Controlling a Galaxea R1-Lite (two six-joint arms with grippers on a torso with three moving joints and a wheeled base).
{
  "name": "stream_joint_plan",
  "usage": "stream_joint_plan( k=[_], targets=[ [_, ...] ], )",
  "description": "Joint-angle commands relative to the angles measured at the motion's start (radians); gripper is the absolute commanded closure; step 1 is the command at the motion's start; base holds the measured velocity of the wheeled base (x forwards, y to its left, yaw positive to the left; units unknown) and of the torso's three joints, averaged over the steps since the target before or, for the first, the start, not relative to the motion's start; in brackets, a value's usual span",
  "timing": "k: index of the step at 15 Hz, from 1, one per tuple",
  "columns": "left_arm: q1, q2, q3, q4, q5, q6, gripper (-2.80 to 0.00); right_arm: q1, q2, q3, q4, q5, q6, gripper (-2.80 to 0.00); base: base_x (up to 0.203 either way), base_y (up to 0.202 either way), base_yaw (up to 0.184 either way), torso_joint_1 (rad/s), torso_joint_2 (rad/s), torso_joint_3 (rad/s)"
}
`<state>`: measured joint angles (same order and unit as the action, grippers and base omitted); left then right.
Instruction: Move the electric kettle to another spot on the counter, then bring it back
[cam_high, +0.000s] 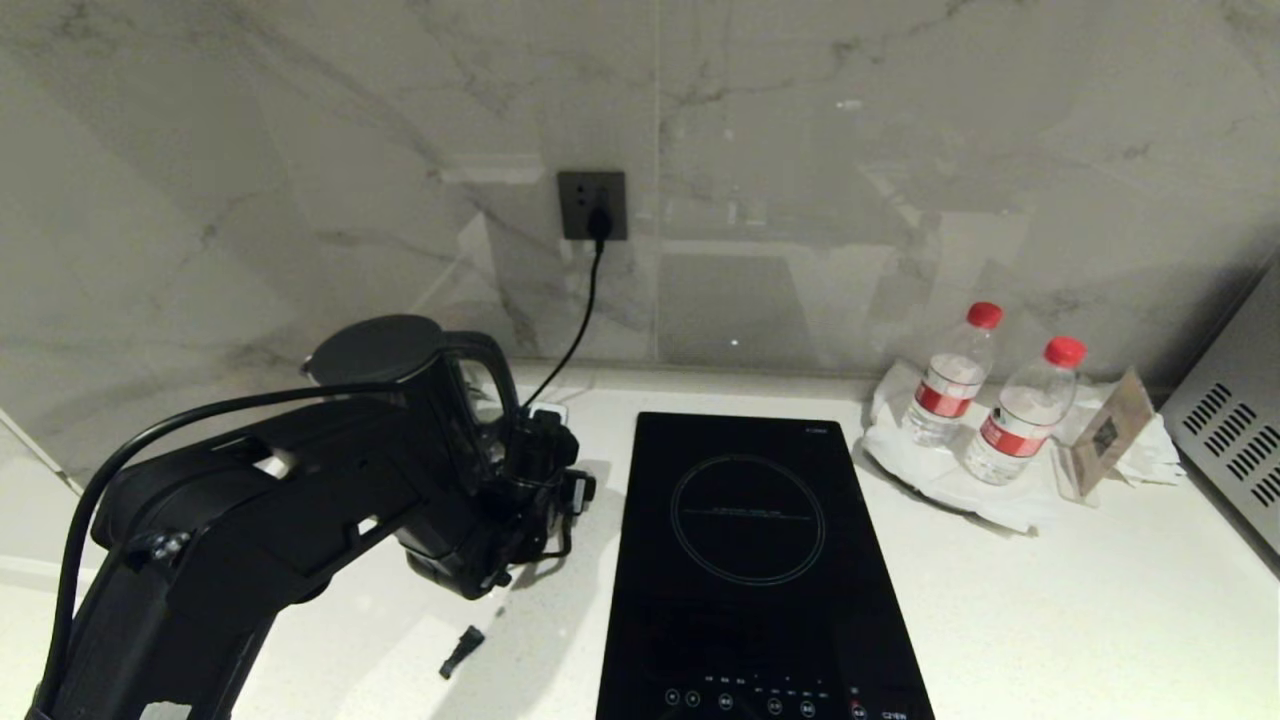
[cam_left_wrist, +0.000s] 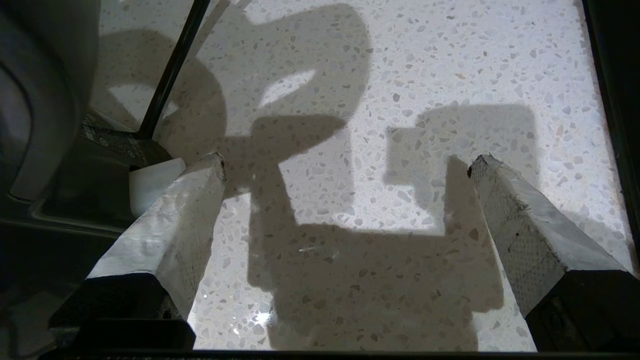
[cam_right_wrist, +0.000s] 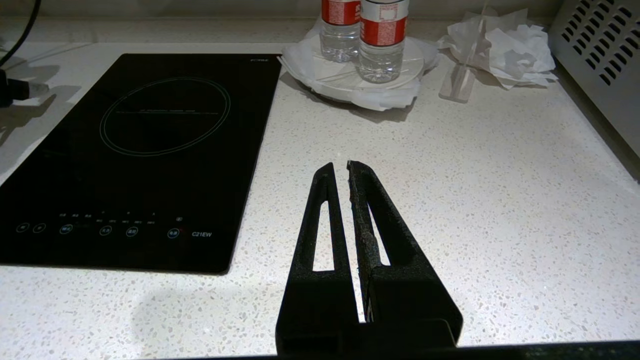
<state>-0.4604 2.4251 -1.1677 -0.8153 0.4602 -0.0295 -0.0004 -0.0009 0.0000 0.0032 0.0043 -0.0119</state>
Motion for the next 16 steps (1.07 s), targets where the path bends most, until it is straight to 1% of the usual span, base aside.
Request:
stream_joint_plan(
  k=[1,12,13,16],
  targets=[
    [0.000,0.002,0.002,-0.004,0.005,-0.001,-2.80,0.000,0.001,0.000,0.000,0.000,0.000,0.00,0.000,0.000,0.000,0.000,0.00,0.000],
    [0.005,0.011,0.023,-0.007,0.005,-0.006,-2.80,0.000,0.001,0.000,0.000,0.000,0.000,0.00,0.000,0.000,0.000,0.000,0.00,0.000],
    [0.002,-0.005,0.036,-0.008,0.005,-0.019,-2.80,0.000,0.001,0.000,0.000,0.000,0.000,0.00,0.000,0.000,0.000,0.000,0.00,0.000],
    [-0.021,-0.089,0.133,-0.025,-0.003,-0.054,-2.80,0.000,0.001,0.000,0.001,0.000,0.000,0.00,0.000,0.000,0.000,0.000,0.00,0.000]
  ],
)
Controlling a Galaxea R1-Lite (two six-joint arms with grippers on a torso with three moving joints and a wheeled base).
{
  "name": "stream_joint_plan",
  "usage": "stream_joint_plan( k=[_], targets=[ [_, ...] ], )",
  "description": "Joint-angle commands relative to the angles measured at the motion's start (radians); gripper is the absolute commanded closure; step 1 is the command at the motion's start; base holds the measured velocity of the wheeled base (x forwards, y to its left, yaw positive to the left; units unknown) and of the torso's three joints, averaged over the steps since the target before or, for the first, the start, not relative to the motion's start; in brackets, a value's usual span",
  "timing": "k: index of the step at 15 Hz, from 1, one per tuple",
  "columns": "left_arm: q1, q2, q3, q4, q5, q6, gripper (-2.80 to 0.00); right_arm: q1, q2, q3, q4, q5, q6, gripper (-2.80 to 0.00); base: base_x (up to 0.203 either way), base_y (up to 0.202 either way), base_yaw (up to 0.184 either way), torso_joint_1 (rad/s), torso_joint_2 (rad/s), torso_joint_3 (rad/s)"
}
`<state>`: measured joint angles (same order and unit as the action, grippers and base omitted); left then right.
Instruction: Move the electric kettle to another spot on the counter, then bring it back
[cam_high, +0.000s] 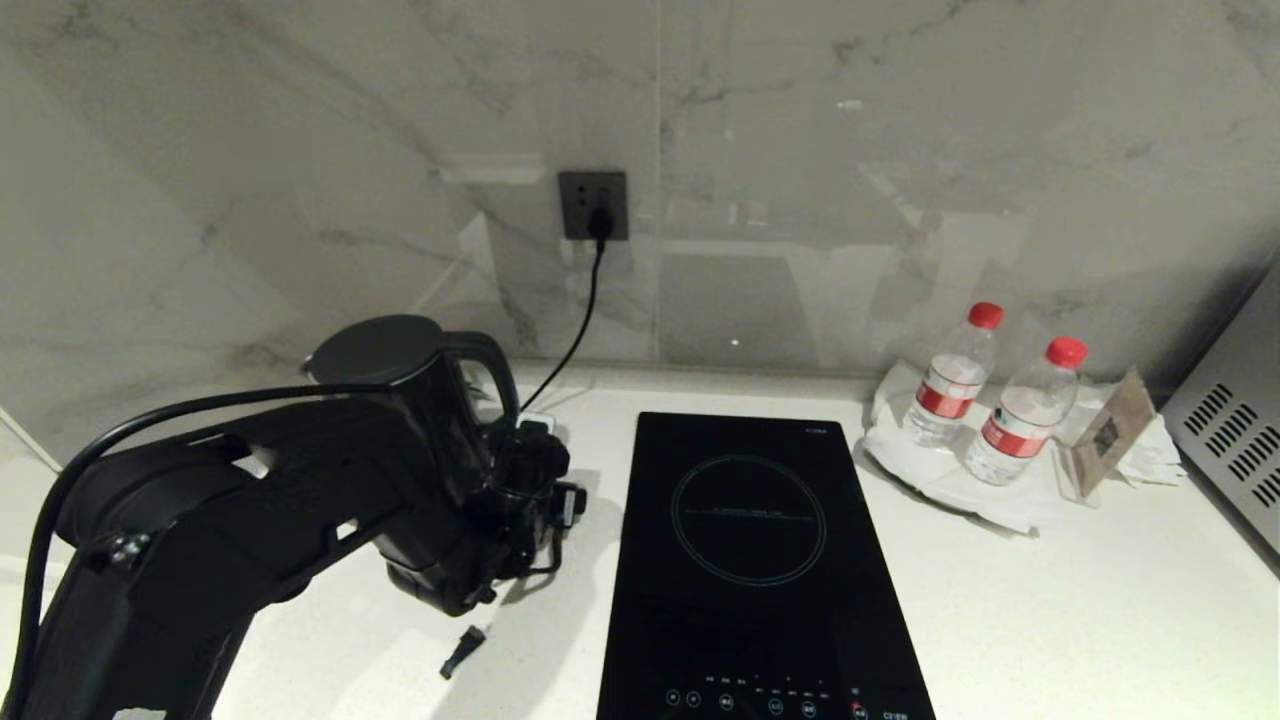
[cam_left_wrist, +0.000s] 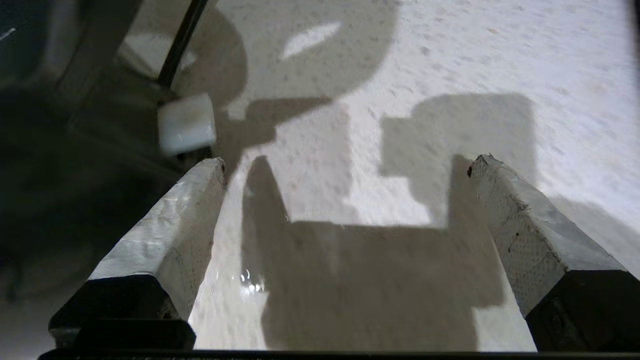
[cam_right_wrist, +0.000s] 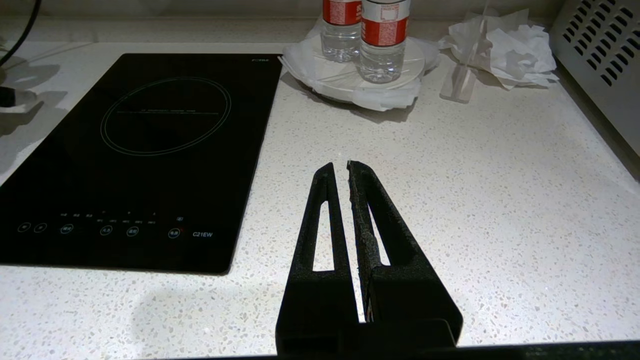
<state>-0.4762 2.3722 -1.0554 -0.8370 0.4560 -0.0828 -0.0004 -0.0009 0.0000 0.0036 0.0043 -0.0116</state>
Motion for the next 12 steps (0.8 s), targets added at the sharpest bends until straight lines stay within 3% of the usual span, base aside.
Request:
stream_joint_plan(
  k=[1,4,12],
  targets=[
    [-0.014,-0.049,0.047,-0.033,0.001,-0.006,-2.80,0.000,0.001,0.000,-0.001,0.000,-0.001,0.00,0.000,0.000,0.000,0.000,0.00,0.000],
    [-0.014,-0.039,0.040,-0.086,0.008,-0.007,-2.80,0.000,0.001,0.000,-0.001,0.000,-0.001,0.00,0.000,0.000,0.000,0.000,0.00,0.000],
    [0.018,0.068,-0.089,-0.080,0.040,-0.002,-2.80,-0.001,0.001,0.000,-0.001,0.000,-0.001,0.00,0.000,0.000,0.000,0.000,0.00,0.000]
  ],
)
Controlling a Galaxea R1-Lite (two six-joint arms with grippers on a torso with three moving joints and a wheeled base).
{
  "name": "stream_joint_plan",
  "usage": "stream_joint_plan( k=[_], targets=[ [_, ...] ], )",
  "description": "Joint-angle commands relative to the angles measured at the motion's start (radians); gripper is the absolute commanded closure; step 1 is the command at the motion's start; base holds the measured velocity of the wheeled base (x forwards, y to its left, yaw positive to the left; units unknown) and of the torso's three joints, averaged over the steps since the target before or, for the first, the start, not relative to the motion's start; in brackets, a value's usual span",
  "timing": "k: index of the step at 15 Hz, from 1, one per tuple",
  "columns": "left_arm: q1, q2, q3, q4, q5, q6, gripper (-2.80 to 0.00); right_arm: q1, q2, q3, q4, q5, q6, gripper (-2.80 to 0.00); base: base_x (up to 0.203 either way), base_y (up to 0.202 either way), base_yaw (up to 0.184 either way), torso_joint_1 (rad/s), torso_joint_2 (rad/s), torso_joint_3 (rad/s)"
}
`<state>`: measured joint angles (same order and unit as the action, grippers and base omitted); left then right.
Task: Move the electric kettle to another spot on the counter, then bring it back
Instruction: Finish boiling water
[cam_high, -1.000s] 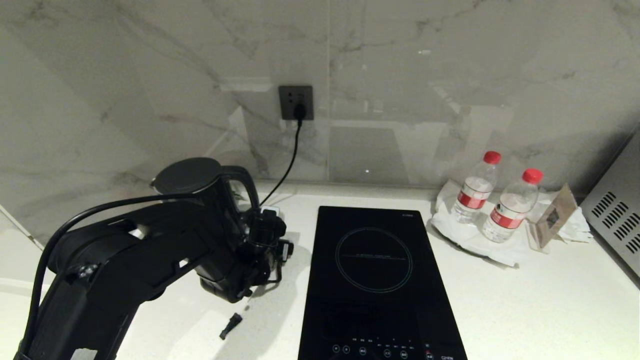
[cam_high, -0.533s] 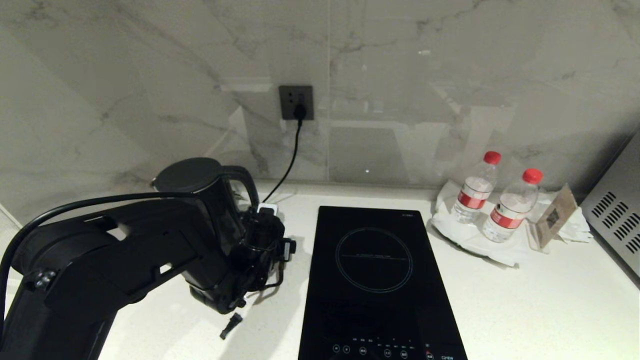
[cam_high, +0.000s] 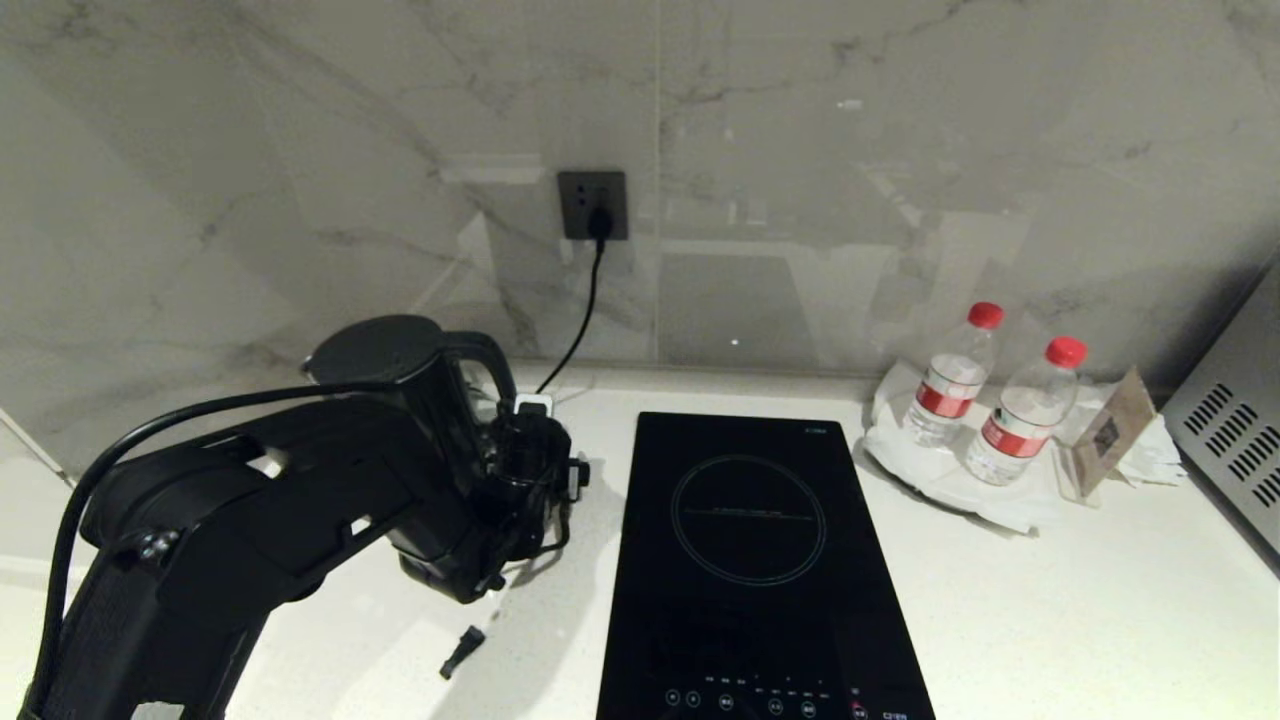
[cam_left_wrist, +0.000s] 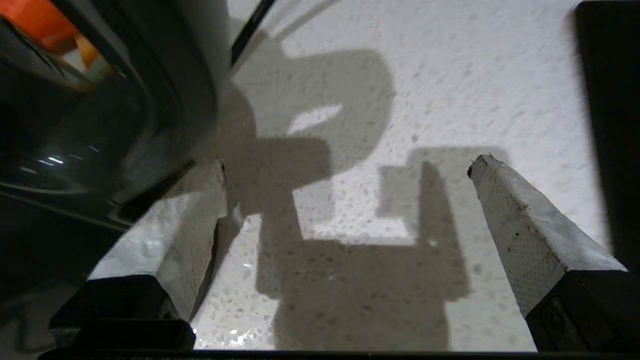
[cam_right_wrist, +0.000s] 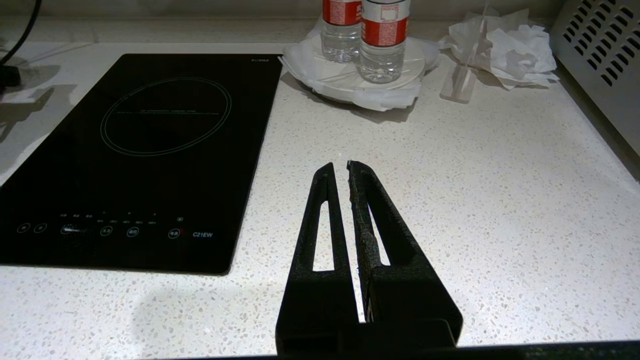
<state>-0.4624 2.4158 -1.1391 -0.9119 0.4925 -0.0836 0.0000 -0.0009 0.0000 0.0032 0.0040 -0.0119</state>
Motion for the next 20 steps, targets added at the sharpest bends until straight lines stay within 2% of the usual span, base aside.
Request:
stream_joint_plan(
  k=[1,6,15,20],
  targets=[
    [0.010,0.028,-0.003,-0.005,0.003,-0.001,-2.80,0.000,0.001,0.000,0.001,0.001,0.000,0.00,0.000,0.000,0.000,0.000,0.00,0.000],
    [0.025,0.023,0.011,-0.005,0.002,-0.001,-2.80,-0.001,0.001,0.000,0.000,0.001,0.000,0.00,0.000,0.000,0.000,0.000,0.00,0.000],
    [-0.028,-0.048,0.086,-0.012,0.001,-0.025,-2.80,0.000,0.001,0.000,0.000,0.001,0.000,0.00,0.000,0.000,0.000,0.000,0.00,0.000],
    [-0.052,-0.028,0.127,-0.009,-0.009,-0.026,-2.80,0.000,0.001,0.000,0.000,0.001,0.000,0.00,0.000,0.000,0.000,0.000,0.00,0.000]
  ],
)
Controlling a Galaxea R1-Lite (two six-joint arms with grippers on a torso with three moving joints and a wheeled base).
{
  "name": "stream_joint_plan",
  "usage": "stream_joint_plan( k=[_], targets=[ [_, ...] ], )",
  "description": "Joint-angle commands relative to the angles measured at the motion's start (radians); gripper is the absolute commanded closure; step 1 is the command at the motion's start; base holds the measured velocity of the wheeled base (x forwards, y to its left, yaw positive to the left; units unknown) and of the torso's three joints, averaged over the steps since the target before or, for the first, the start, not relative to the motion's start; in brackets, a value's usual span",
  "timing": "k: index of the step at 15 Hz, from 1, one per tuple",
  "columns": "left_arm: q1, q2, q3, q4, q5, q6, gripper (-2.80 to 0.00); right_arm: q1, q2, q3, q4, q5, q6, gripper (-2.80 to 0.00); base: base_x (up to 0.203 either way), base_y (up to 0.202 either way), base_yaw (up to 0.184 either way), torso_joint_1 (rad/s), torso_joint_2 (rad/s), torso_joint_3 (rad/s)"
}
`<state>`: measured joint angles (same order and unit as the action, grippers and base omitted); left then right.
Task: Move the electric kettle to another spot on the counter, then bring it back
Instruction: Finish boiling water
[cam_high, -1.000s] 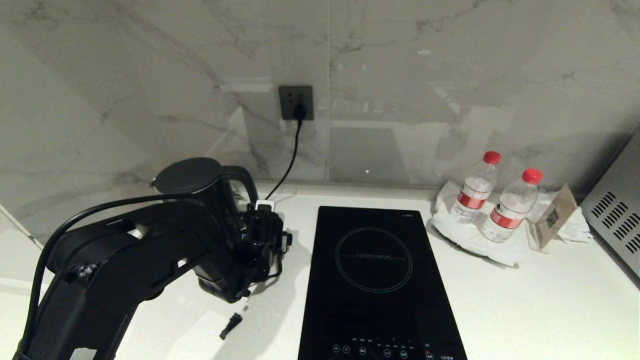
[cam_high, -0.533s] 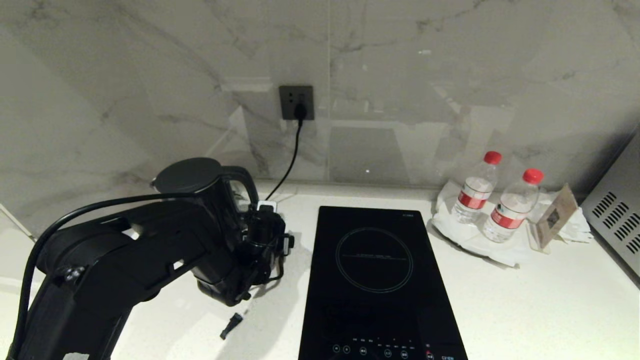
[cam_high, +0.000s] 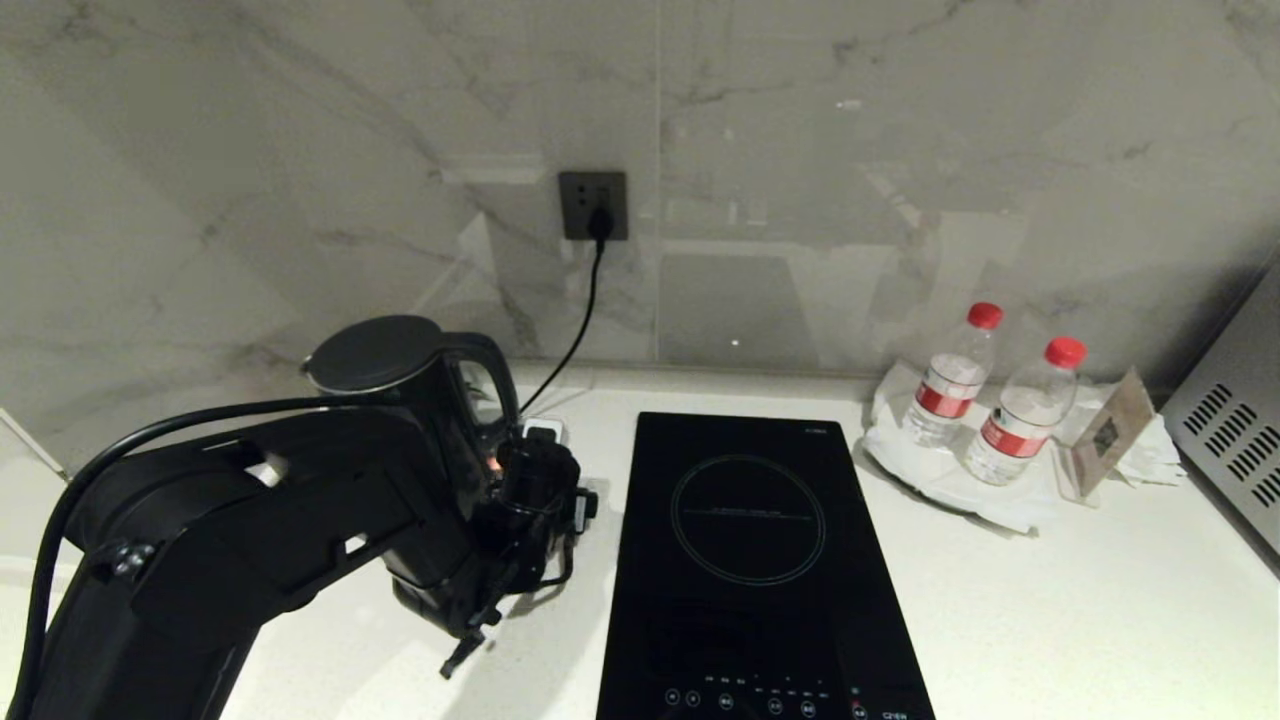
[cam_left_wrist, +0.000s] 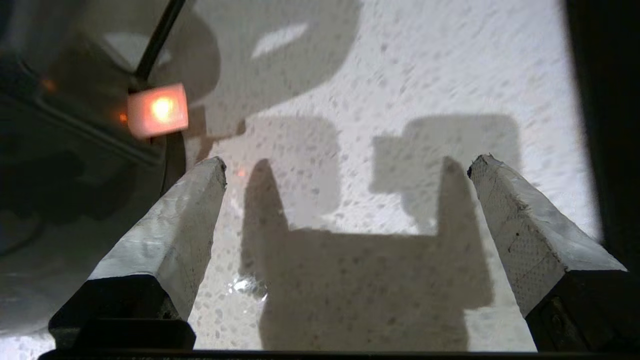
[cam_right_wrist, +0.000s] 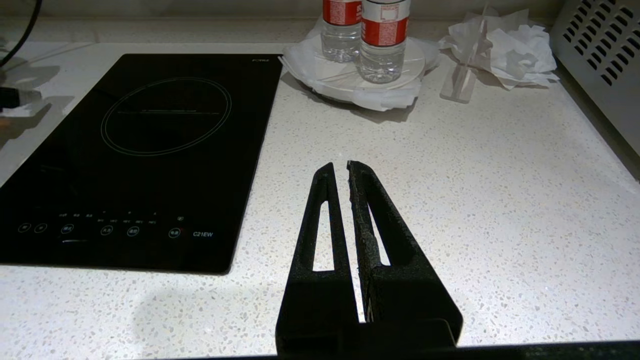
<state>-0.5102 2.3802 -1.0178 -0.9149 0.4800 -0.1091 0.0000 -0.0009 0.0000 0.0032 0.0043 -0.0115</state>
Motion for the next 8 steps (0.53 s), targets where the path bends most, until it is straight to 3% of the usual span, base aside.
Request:
stream_joint_plan(
  k=[1,8],
  targets=[
    [-0.005,0.023,0.002,-0.005,0.004,0.000,-2.80,0.000,0.001,0.000,0.000,0.000,-0.001,0.00,0.000,0.000,0.000,0.000,0.00,0.000],
    [0.023,0.100,-0.094,-0.007,0.033,0.000,-2.80,0.000,0.001,0.000,0.000,0.000,-0.001,0.00,0.000,0.000,0.000,0.000,0.00,0.000]
  ],
)
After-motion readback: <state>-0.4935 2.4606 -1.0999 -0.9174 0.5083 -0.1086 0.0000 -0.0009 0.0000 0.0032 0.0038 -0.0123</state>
